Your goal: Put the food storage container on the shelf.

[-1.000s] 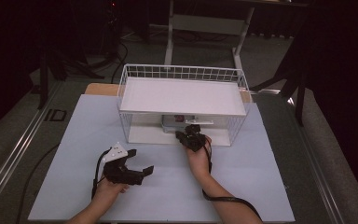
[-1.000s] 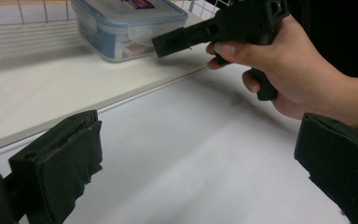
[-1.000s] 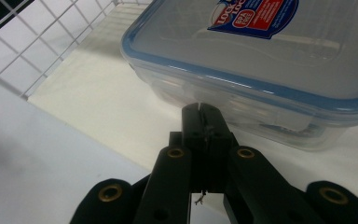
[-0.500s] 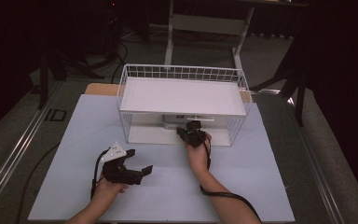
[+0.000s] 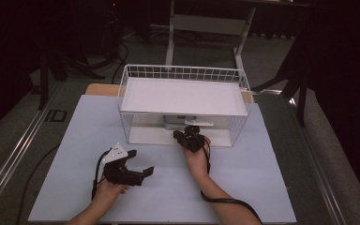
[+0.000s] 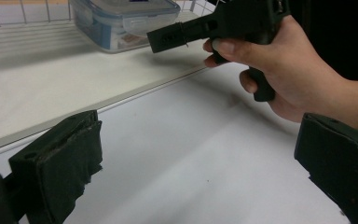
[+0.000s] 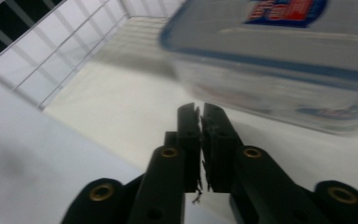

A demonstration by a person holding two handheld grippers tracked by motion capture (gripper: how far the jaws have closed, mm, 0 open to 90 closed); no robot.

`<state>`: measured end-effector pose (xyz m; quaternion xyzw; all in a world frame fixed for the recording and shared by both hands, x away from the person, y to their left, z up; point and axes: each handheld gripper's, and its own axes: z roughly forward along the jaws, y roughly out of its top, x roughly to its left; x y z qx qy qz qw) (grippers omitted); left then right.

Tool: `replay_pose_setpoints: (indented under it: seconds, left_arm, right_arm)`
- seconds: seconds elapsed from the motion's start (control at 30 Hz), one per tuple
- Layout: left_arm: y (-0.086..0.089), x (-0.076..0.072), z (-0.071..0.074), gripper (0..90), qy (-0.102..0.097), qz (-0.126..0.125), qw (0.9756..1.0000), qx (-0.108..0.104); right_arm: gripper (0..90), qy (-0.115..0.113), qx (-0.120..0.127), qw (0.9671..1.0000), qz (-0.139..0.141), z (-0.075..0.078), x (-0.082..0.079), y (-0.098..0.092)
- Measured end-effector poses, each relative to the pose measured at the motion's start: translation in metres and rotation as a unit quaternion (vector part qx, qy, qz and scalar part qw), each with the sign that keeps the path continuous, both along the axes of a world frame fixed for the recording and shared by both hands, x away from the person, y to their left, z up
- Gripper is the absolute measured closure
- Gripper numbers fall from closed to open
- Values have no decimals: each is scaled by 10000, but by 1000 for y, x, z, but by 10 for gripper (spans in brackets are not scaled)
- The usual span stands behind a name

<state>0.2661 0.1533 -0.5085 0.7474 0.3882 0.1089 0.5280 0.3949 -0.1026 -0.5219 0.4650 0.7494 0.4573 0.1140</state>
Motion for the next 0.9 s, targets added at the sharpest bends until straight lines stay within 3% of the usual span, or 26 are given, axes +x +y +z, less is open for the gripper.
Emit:
replay_pose_setpoints:
  seconds: [0.2, 0.3, 0.4, 0.53, 0.7, 0.9]
  left_arm:
    - [-4, -3, 3, 17, -89, -57, 9999, 41]
    - [-6, -5, 5, 17, -163, -133, 9998, 37]
    - [-7, -5, 5, 17, -181, -286, 9994, -21]
    - [-10, -6, 4, 17, -210, -335, 9992, 74]
    - [-11, -7, 5, 17, -262, -472, 9985, 38]
    - [-16, -8, 6, 17, -335, -576, 9975, 242]
  right_arm:
    - [639, -110, -3, 9997, 196, 6, -18, 4]
    - [482, -298, -127, 9990, 303, 8, -26, 5]
    - [275, -275, -223, 9984, 438, 10, -32, 4]
    - [180, -257, 110, 9979, 581, 12, -35, -2]
    - [172, -219, 173, 9977, 615, 15, -42, -11]
    - [174, -334, 193, 9965, 743, 21, -50, -24]
